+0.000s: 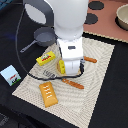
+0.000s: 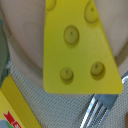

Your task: Interact with the objects in diverse but meaningful ways.

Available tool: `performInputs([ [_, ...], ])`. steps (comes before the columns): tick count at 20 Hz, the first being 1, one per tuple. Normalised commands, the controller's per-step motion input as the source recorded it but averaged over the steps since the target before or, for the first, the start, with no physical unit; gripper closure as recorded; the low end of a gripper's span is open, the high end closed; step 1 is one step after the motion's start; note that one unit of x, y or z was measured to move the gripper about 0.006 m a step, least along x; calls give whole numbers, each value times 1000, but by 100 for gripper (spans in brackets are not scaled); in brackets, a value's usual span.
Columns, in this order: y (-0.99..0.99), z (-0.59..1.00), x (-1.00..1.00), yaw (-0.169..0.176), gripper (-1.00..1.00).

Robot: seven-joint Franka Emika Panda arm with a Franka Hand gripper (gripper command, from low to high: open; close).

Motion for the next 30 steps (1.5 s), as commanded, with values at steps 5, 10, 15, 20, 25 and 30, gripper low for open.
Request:
performInputs([
  [5,60,-174,-43,51,-100],
  [10,1,-153,-94,49,-100],
  [15,0,-159,-97,49,-100],
  [20,0,-139,-91,44,100],
  [25,27,-63,-6,45,100],
  [30,128,137,110,29,100],
])
